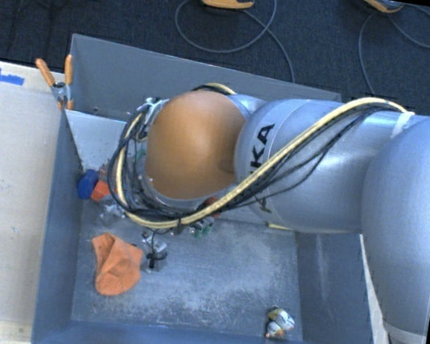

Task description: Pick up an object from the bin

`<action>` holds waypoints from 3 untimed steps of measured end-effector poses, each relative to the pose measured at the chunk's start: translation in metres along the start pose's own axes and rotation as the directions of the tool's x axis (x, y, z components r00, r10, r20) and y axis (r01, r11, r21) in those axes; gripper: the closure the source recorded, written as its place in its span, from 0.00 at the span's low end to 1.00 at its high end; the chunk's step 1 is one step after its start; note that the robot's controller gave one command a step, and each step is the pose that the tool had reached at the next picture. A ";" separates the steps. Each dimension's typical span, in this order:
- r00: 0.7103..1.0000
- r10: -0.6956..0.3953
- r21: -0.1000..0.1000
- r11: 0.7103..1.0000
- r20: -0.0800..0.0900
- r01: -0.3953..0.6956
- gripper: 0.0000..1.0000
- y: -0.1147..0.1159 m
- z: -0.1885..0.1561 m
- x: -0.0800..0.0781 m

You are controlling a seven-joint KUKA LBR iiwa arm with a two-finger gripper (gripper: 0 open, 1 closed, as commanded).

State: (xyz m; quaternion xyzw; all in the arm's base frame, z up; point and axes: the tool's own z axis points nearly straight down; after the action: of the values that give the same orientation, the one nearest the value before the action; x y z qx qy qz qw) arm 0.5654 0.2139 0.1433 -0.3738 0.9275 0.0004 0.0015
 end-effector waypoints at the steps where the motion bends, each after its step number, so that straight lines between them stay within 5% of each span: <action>1: 0.999 -0.044 0.000 0.999 0.001 0.044 0.00 -0.005 0.003 -0.005; 2: 0.882 -0.472 -0.001 0.882 0.003 0.472 1.00 -0.005 0.073 -0.013; 3: 0.882 -0.471 -0.001 0.882 0.003 0.471 1.00 -0.005 0.073 -0.013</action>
Offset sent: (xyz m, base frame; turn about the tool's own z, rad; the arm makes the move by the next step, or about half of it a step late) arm 0.0121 0.0049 -0.0733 -0.4961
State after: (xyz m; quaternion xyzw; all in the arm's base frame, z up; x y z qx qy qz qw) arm 0.5780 0.2194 0.0701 -0.5877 0.8090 0.0011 0.0025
